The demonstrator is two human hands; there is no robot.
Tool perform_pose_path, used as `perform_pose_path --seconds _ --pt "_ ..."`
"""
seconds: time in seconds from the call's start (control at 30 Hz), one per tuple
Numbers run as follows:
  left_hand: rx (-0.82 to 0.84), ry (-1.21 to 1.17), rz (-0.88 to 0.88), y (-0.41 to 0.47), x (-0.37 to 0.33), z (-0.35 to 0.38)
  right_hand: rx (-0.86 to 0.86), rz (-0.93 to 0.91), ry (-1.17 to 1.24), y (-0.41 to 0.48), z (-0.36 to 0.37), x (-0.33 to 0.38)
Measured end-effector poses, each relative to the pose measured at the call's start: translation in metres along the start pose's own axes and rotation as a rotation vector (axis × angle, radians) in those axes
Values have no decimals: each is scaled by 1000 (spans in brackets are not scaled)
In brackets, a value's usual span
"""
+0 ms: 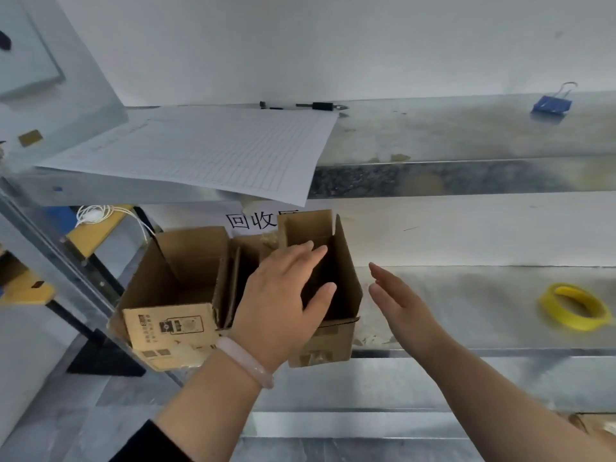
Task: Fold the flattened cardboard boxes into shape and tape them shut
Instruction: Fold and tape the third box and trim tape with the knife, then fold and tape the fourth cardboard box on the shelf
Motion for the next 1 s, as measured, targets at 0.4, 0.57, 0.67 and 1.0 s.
perform_pose_path --seconds 0.4,0.57,0.67,1.0 --pt "-12 0 491 50 -185 110 -585 -115 -697 -123 -186 -77" --pt "41 -128 620 56 -298 177 -650 64 -722 -190 -271 -135" --pt "59 -218 656 55 -377 221 -656 184 -735 -236 -329 -178" --pt "252 -332 734 44 -566 354 -708 561 -569 -363 -483 -285"
Point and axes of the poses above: each hand's wrist, its own y-axis towards the middle knuckle, its own z-axis out of the palm, x = y × z, the point moved 3 cm from there along y, towards the middle knuckle, and after that the axes turned 5 degrees about -y, right-handed, at the moved point
